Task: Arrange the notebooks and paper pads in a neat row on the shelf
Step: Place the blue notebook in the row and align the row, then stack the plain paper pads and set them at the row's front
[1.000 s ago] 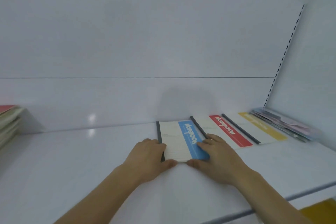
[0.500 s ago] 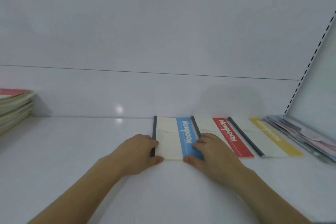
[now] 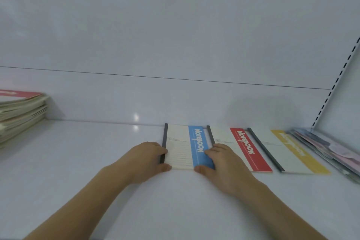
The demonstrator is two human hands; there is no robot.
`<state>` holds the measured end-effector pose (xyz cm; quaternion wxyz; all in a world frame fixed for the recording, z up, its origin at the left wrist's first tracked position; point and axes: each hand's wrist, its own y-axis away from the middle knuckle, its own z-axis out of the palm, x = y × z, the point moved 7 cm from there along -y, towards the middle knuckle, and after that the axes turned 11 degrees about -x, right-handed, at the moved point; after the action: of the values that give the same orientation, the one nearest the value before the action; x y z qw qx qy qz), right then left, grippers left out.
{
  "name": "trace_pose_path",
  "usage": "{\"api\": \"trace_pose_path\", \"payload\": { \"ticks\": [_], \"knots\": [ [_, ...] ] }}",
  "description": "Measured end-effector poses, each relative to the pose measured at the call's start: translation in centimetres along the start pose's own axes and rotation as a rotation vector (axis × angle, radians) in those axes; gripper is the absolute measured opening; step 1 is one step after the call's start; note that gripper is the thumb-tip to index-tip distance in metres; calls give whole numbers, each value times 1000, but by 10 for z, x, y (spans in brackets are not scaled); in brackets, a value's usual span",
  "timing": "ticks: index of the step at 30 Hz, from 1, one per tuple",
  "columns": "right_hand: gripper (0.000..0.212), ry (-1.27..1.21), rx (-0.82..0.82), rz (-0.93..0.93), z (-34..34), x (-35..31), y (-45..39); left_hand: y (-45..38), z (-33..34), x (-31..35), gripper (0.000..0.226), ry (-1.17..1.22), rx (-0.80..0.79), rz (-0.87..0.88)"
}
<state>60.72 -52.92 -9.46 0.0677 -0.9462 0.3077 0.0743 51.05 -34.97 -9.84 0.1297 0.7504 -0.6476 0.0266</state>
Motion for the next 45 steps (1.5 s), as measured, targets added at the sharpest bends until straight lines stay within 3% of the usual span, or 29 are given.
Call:
{"api": "trace_pose_path", "payload": {
  "ticks": [6, 15, 20, 24, 31, 37, 45],
  "knots": [
    [58, 19, 16, 18, 4, 0, 1, -3, 4, -2, 47, 9, -10, -14],
    [85, 23, -15, 44, 7, 2, 5, 4, 8, 1, 46, 6, -10, -40],
    [71, 64, 34, 20, 0, -13, 6, 23, -1, 0, 64, 93, 154, -71],
    [81, 80, 27, -20, 0, -43, 4, 50, -7, -10, 63, 74, 301, -120],
    [78, 65, 3, -96, 3, -137, 8, 130, -29, -55, 49, 12, 526, -218],
    [78, 58, -4, -193, 11, -262, 9, 239, -49, -115, 34, 44, 694, -273],
    [74, -38, 29, -316, 31, -430, 4, 378, -58, -227, 30, 50, 753, -413]
  ]
}}
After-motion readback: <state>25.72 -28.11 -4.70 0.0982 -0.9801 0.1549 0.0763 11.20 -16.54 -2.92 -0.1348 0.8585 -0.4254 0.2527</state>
